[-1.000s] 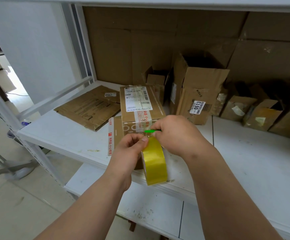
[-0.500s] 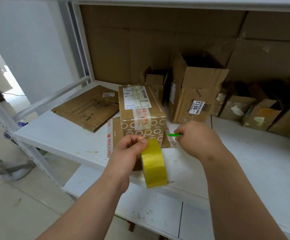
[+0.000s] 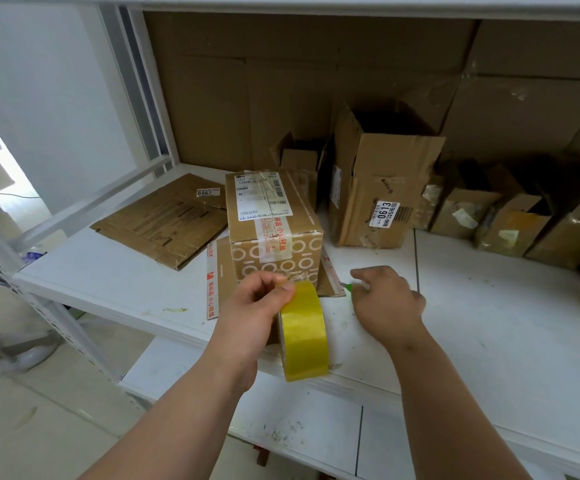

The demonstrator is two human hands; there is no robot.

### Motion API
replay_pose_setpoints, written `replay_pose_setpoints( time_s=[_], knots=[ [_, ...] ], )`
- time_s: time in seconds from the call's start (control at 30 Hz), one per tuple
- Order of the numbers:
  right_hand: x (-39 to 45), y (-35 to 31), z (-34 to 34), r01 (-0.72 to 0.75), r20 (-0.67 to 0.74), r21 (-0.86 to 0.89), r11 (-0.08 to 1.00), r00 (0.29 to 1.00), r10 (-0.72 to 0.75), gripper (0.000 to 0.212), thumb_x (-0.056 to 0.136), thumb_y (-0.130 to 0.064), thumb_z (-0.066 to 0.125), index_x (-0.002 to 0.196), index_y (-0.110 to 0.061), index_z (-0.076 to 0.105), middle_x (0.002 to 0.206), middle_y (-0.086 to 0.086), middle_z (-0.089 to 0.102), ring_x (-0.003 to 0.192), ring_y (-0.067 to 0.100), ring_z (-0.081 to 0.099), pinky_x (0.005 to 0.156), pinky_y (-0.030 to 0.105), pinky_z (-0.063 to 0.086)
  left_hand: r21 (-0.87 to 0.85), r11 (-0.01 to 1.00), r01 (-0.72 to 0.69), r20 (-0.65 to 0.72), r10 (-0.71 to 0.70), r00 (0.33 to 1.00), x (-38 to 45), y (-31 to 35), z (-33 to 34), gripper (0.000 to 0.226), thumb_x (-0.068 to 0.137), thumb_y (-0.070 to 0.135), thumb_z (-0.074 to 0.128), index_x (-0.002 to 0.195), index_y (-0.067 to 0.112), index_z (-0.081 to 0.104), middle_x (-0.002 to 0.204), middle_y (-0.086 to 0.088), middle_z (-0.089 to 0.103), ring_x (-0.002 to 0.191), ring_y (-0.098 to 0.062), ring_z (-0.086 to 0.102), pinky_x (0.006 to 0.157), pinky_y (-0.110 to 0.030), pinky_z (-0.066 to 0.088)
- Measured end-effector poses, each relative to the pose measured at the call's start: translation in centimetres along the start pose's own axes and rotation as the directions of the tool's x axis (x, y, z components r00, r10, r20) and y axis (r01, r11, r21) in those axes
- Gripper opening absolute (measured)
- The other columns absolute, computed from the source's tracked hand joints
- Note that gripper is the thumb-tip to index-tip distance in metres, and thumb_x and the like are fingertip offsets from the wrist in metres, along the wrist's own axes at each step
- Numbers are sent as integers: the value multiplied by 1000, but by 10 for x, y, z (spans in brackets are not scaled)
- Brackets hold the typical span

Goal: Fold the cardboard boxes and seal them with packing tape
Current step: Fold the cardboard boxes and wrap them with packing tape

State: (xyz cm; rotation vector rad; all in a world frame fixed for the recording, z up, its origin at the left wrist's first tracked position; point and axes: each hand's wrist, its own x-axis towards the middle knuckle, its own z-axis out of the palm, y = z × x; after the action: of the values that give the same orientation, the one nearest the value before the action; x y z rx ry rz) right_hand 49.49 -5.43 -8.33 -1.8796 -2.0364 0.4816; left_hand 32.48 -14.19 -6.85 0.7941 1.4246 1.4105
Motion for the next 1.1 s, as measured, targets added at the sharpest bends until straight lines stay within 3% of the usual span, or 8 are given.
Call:
replay_pose_setpoints(
  time_s=[0.13, 0.37, 0.47, 0.63, 0.77, 0.87, 0.97, 1.1],
  knots=[
    [-14, -34, -2, -114, 140, 736, 667, 990, 15, 14, 91, -35, 63, 86, -29, 74, 95, -15, 73, 100, 9, 65, 79, 27, 48, 12, 1000, -21, -5, 21, 1000, -1, 0, 1, 8, 89, 24, 69, 83, 29, 70, 104, -7, 69, 100, -30, 65, 83, -40, 51],
    [-18, -54, 2, -227, 250, 837, 498, 968, 22, 24, 65, -33, 75, 79, -13, 73, 91, 8, 75, 98, 30, 68, 96, 53, 52, 46, 998, -50, 5, 50, 999, -2, 0, 0, 5, 90, 27, 69, 86, 29, 70, 98, -3, 68, 91, -20, 64, 80, -35, 51],
    [-16, -55, 4, -195, 225, 839, 507, 974, 4, 4, 75, -15, 75, 73, -15, 72, 83, 7, 74, 88, 27, 69, 90, 49, 56, 64, 995, -71, 19, 69, 997, -3, 0, -2, 4, 90, 29, 69, 87, 31, 70, 97, -2, 69, 89, -17, 64, 79, -34, 51],
    [-13, -58, 6, -182, 213, 831, 526, 977, 2, 14, 82, -6, 68, 72, -16, 66, 64, -2, 67, 67, 16, 63, 68, 35, 53, 198, 975, -104, 37, 98, 994, -4, 0, -9, 9, 90, 45, 65, 92, 39, 72, 91, 15, 72, 88, -3, 67, 74, -22, 51],
    [-15, -61, 8, -151, 180, 801, 579, 984, 8, 14, 86, -13, 66, 73, -19, 64, 75, 3, 69, 73, 20, 65, 72, 39, 55, 629, 729, -270, -4, 350, 937, -6, -2, -21, 43, 86, 78, 39, 109, 54, 67, 85, 38, 66, 87, 14, 60, 68, -14, 42],
    [-17, -60, 8, -163, 183, 796, 583, 983, 25, 12, 89, -17, 65, 77, -19, 65, 86, 9, 71, 89, 32, 68, 84, 48, 56, 694, 618, -369, -107, 596, 796, 3, 2, -35, 39, 93, 51, 54, 125, 33, 66, 101, 16, 63, 98, -10, 60, 75, -28, 47],
    [-21, -59, 8, -167, 184, 810, 562, 983, 26, 15, 90, -16, 64, 75, -19, 65, 89, 12, 71, 95, 37, 67, 87, 53, 56, 820, 352, -452, -11, 798, 603, 18, 22, -37, 43, 88, 37, 60, 129, 23, 61, 111, -1, 54, 108, -18, 47, 87, -36, 41],
    [-25, -58, 7, -161, 174, 830, 534, 984, 26, 19, 89, -11, 64, 72, -19, 64, 85, 13, 71, 83, 34, 66, 84, 55, 54, 903, 66, -424, 272, 678, 683, 46, 45, -26, 58, 91, 51, 59, 144, 30, 48, 155, -5, 38, 143, -28, 30, 113, -48, 29]
  ],
)
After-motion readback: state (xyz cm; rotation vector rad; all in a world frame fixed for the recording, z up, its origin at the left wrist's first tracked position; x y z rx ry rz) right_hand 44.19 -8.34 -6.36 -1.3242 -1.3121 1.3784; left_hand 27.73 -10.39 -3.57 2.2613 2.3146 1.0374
